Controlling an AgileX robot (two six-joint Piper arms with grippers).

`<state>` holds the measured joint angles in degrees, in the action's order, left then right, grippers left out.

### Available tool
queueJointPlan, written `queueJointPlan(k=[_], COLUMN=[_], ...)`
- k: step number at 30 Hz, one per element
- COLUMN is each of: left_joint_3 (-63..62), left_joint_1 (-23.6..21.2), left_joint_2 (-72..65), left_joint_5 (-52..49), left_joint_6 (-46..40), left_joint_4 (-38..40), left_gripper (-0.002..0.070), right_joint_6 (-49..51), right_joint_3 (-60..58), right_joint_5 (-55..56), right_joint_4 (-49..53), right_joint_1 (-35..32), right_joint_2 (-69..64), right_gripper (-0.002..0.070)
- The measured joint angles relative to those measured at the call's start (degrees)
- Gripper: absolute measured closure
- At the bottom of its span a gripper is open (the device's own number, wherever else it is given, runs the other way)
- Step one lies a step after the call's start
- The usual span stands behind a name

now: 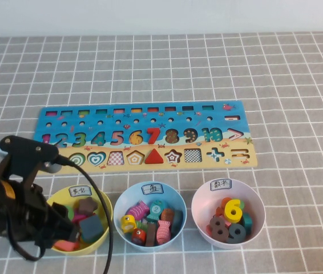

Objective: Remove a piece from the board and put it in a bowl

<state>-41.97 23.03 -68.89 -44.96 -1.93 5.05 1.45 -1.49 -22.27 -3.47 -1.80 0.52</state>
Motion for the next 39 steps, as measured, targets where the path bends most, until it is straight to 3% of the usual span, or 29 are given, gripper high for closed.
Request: queueJointPlan(k=[11,39], left_joint_3=[7.29,8.12], left_joint_1=[0.00,0.00], left_joint_2=[0.45,-5.89], left_joint_5=[13.28,16.51], left_joint_6=[0.04,-0.66], left_joint_4=[2.32,2.56], left_gripper=[0.0391,0.0389], right_joint_6=[0.00,0.00], right_joint_3=[0.00,0.00], right_joint_5=[0.00,0.00], right_joint_4=[0.00,0.00], right_joint_1=[0.00,0.00], right_joint_2=[0.00,0.25], right_gripper=[0.0694,0.0694])
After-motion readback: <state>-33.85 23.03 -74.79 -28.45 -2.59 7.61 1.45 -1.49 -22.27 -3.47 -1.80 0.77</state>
